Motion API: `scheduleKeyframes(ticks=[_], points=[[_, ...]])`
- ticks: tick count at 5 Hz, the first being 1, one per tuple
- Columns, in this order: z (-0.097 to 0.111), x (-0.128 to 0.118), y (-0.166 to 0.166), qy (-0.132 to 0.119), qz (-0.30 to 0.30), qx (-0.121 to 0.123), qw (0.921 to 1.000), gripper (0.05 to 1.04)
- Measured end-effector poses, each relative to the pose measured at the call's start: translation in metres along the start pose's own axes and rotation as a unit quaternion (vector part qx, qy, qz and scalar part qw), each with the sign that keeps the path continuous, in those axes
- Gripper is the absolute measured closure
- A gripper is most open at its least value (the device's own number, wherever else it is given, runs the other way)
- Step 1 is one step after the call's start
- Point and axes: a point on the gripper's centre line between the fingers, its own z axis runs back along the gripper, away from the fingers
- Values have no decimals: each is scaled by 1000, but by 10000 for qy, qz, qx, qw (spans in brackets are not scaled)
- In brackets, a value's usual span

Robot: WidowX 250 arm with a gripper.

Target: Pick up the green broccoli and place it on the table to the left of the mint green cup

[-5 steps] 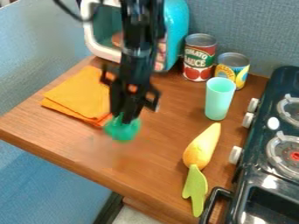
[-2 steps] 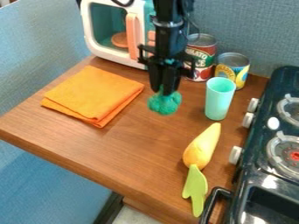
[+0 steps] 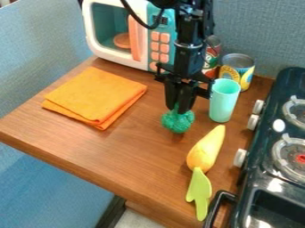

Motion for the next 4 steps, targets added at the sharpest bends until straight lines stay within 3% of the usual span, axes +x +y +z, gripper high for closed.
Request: scheduleKeyframes(ticks=[2,3,4], points=[[-9,5,-13,-4,-69,-10,10000,761],[-10,6,-12,-20,-7,20,10000,702],[-11,5,-11,3,10,42,10000,392]])
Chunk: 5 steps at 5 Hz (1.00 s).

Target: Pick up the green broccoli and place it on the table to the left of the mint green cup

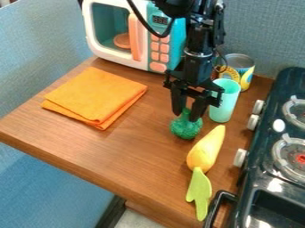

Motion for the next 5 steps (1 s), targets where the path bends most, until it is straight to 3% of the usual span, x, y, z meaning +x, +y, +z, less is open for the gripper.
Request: scheduleKeyframes(ticks=[1,2,3,4,5], points=[[-10,-7,0,23,118,-20,9999,115],[16,-9,-2,-367,143,-102,9992,76],[46,-28,11,-766,295,-233,9964,81],[82,-61,47,-1188,649,-312,9903,83],[92,-84,87,-1083,1071,-149,9882,83]])
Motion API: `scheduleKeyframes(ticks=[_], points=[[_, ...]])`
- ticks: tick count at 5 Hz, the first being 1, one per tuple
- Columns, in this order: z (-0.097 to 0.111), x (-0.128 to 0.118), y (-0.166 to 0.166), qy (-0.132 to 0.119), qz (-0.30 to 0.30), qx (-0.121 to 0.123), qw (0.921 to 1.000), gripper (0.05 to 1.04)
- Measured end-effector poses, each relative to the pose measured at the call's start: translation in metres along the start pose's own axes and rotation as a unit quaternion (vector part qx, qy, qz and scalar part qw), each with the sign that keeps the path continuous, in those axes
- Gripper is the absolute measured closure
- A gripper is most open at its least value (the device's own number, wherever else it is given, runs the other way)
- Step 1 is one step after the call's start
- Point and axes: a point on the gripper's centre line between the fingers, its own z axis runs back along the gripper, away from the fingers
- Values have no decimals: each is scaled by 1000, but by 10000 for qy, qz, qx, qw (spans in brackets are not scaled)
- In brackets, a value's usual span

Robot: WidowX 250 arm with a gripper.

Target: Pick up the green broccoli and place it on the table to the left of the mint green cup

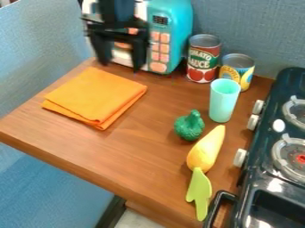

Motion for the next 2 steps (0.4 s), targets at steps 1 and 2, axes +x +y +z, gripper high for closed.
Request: scheduleKeyframes(ticks=[1,2], points=[[7,-3,45,40,269,135,9995,83],[-13,18,62,150,-178,-94,9997,83]])
